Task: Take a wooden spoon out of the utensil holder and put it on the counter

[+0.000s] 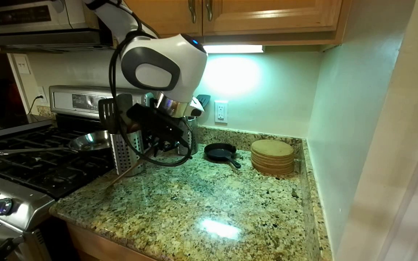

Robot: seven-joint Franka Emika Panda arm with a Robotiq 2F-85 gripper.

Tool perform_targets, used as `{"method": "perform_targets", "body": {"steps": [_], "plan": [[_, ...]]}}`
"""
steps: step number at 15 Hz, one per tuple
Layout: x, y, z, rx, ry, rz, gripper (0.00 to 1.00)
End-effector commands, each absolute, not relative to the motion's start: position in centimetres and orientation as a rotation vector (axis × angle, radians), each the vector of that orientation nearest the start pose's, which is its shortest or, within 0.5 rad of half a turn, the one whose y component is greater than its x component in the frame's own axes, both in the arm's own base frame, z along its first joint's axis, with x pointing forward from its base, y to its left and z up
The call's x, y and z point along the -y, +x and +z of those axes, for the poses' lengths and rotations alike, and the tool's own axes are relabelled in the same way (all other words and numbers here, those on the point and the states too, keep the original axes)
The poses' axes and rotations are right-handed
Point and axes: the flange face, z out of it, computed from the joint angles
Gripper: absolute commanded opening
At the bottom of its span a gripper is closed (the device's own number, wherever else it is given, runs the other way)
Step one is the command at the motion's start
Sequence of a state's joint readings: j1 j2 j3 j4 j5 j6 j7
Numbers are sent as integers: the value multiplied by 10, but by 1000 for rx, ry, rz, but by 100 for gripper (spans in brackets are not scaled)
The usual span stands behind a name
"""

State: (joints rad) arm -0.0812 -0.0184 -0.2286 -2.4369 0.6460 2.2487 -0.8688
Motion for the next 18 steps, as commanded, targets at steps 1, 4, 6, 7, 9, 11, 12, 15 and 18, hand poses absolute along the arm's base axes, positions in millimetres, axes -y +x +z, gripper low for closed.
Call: {"method": "perform_targets", "body": {"steps": [1,4,6,7,9,11,12,15,18], "plan": [[142,446,274,154,-2642,-175,9],[151,445,259,155,-2623,-161,9],[156,448,249,154,-2609,-140,9],[158,450,244,152,-2598,-130,9],[163,455,235,133,-2571,-108,9],[167,457,228,118,-2554,-95,9],[169,459,226,107,-2545,-87,9],[176,461,218,80,-2528,-57,9],[182,463,209,54,-2509,-30,9]]}}
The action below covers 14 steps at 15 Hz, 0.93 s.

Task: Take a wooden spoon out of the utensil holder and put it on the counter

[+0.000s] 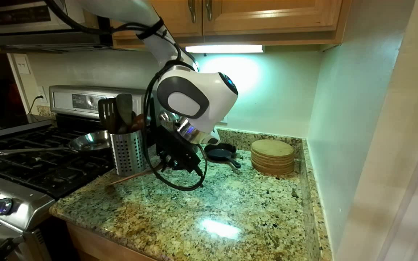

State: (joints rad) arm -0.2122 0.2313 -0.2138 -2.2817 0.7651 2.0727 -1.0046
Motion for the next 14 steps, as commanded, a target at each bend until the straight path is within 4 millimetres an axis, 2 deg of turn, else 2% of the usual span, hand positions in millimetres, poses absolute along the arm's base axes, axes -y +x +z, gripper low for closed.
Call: {"method": "perform_targets", "body": {"steps": [1,2,3,14], "plan": [[183,463,210,45,-2507,-29,8],[184,462,214,37,-2514,-30,8],[178,463,228,42,-2466,-39,13],[178,464,228,41,-2465,-38,13]]}}
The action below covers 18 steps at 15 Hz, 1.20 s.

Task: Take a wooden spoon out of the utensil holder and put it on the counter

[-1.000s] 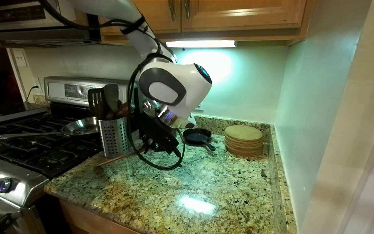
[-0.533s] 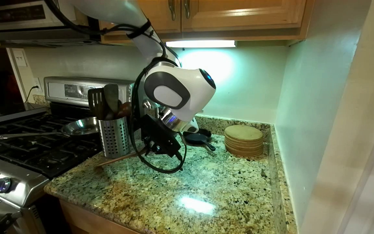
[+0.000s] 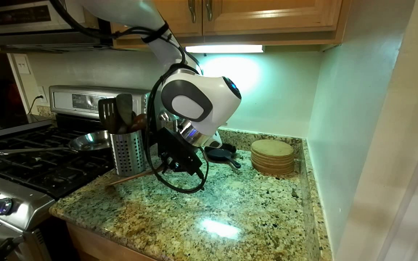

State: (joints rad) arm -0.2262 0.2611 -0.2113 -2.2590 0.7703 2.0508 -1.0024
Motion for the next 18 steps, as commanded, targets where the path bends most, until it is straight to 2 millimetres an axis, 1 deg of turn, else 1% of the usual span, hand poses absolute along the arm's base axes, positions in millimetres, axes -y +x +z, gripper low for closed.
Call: {"method": "perform_targets", "body": {"steps": [1,2,3,7,11,18], "plan": [[178,464,228,41,-2465,-38,13],[178,464,228,41,-2465,-38,13],[178,464,228,41,-2465,-38,6],[193,465,215,-12,-2439,-42,5],[208,463,195,-51,-2410,-47,5],[226,469,162,24,-2376,-52,5]]}}
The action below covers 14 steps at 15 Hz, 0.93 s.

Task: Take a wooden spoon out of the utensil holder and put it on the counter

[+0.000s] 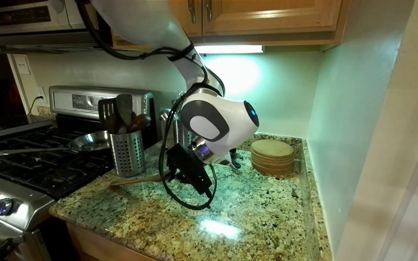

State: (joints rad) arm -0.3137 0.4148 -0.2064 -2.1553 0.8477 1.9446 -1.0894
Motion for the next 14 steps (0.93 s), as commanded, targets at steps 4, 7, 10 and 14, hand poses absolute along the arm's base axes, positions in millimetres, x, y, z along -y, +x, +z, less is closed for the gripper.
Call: {"method": "perform_targets", "body": {"steps": [4,7,10,14], "plan": [[230,472,152,38,-2376,-22,17],[231,473,150,60,-2408,-12,40],[240,468,146,90,-2524,-7,67],[242,462,164,183,-2646,-42,96]]}}
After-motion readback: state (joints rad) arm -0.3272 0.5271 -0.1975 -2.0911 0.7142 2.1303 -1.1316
